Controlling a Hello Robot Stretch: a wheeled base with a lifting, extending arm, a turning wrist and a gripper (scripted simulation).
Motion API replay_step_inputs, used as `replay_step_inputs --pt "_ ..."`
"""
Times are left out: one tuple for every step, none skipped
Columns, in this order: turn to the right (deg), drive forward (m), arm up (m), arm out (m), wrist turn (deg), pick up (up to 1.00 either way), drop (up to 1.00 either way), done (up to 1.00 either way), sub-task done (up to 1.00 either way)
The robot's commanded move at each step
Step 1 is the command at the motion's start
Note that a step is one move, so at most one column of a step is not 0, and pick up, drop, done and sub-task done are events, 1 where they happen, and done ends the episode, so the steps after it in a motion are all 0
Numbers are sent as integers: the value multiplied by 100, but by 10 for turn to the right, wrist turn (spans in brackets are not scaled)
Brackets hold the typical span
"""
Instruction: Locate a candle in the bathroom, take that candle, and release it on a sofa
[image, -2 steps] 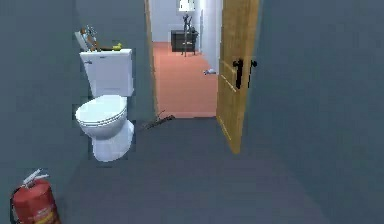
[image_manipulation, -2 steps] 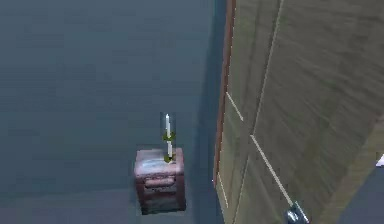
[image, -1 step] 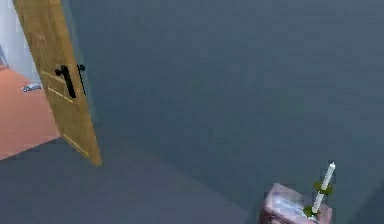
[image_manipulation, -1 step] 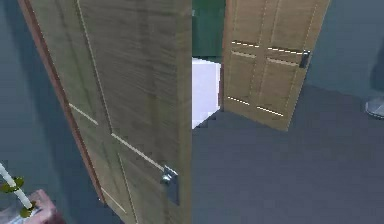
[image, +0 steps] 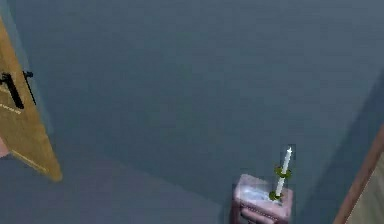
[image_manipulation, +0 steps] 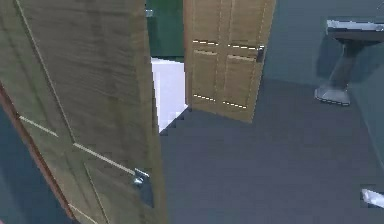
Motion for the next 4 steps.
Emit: replay_step_inputs --pt "0 65 0 0 0 0 0 0 0" --pt "-240 0 0 0 0 0 0 0 0" --pt "0 0 50 0 0 0 0 0 0" --pt "0 0 2 0 0 0 0 0 0"
